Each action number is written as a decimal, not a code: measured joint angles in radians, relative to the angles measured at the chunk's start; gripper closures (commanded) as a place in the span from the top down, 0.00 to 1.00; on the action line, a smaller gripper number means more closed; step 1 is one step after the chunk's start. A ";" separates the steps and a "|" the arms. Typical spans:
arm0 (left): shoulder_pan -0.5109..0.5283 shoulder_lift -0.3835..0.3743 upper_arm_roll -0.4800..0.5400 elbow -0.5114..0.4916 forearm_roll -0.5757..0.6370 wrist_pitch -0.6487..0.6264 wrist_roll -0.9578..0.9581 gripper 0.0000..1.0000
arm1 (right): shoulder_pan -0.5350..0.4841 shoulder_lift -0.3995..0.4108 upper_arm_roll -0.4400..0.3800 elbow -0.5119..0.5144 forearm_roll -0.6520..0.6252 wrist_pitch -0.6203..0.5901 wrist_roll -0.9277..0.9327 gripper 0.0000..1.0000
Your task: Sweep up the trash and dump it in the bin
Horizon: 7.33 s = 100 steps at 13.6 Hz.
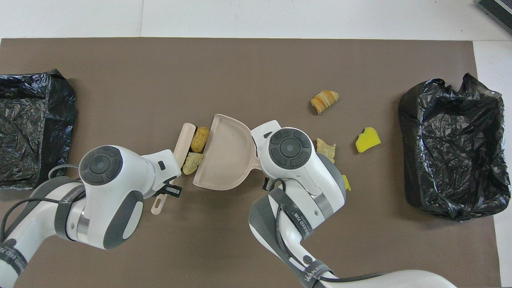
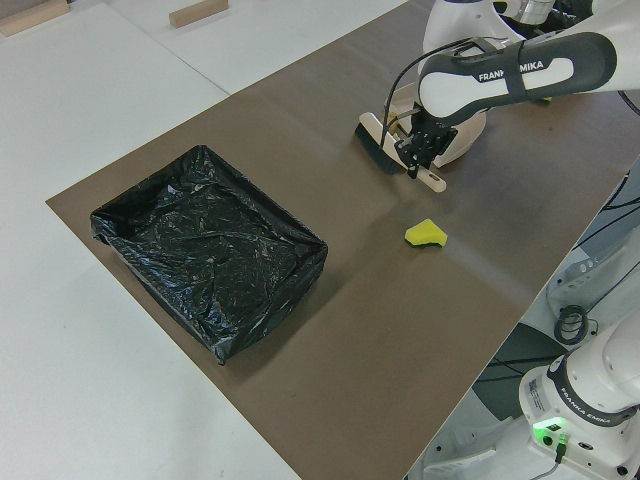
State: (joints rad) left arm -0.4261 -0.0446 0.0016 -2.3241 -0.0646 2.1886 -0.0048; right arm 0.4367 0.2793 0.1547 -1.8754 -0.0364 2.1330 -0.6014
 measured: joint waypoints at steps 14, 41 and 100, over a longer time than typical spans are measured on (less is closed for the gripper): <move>-0.073 -0.058 0.032 0.084 0.026 -0.279 -1.002 0.00 | 0.001 0.000 0.000 -0.001 0.000 0.000 0.004 0.00; -0.043 -0.109 0.009 -0.148 -0.094 -0.031 -0.735 0.00 | -0.041 0.009 -0.005 -0.003 -0.068 0.048 -0.316 0.00; -0.178 -0.068 -0.136 0.112 -0.110 -0.281 -0.812 0.00 | -0.074 -0.014 -0.004 -0.023 -0.066 0.049 -0.274 0.00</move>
State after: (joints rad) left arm -0.6045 -0.1129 -0.1349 -2.2121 -0.1751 1.9075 -0.8168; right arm 0.3626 0.2656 0.1511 -1.8981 -0.1028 2.1823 -0.8758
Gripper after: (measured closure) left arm 0.731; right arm 0.674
